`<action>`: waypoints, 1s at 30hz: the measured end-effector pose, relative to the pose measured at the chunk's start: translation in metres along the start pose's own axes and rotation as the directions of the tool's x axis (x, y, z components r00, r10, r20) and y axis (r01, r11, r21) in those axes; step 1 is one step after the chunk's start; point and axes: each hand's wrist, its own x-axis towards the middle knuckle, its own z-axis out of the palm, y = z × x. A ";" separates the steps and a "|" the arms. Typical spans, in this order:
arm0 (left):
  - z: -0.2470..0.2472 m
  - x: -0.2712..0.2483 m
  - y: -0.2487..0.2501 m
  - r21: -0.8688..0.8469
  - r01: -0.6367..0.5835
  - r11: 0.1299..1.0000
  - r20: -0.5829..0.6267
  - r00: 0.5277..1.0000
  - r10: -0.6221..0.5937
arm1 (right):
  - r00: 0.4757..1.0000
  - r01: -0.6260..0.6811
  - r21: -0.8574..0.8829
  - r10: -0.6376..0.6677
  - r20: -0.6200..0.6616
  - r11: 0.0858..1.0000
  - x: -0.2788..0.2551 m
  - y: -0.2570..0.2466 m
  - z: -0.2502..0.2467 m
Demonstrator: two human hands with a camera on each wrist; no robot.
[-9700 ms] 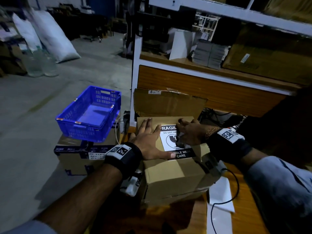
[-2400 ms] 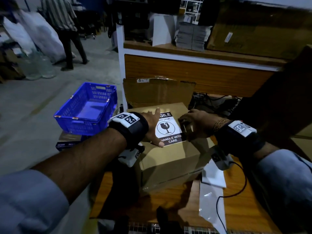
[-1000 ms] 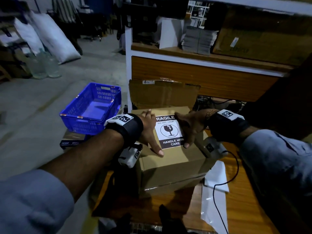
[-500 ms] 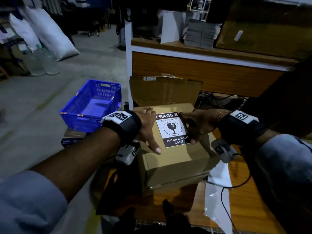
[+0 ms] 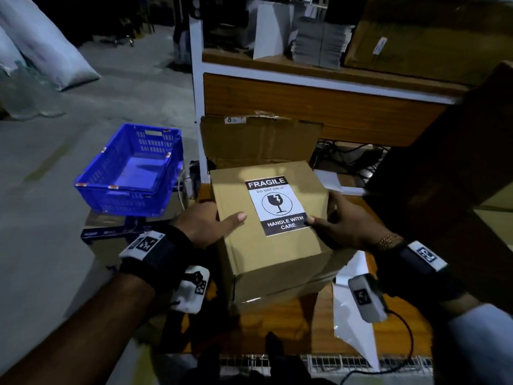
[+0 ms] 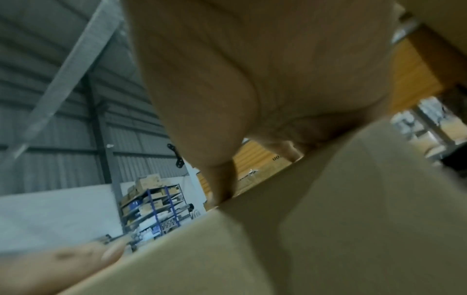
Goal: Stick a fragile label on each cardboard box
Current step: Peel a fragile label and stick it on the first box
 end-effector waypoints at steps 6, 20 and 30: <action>-0.003 -0.015 -0.006 -0.085 -0.142 0.986 -0.099 0.986 0.134 | 0.981 0.074 0.095 -0.055 -0.184 0.993 -0.039 -0.002 0.017; 0.020 -0.036 -0.039 -0.107 -0.310 0.945 -0.418 0.876 0.240 | 0.888 0.113 0.309 0.043 -0.458 0.944 -0.080 -0.010 0.083; 0.051 -0.031 -0.065 -0.126 -0.227 0.966 -0.326 0.929 0.176 | 0.875 0.058 0.419 0.156 -0.459 0.906 -0.081 0.002 0.138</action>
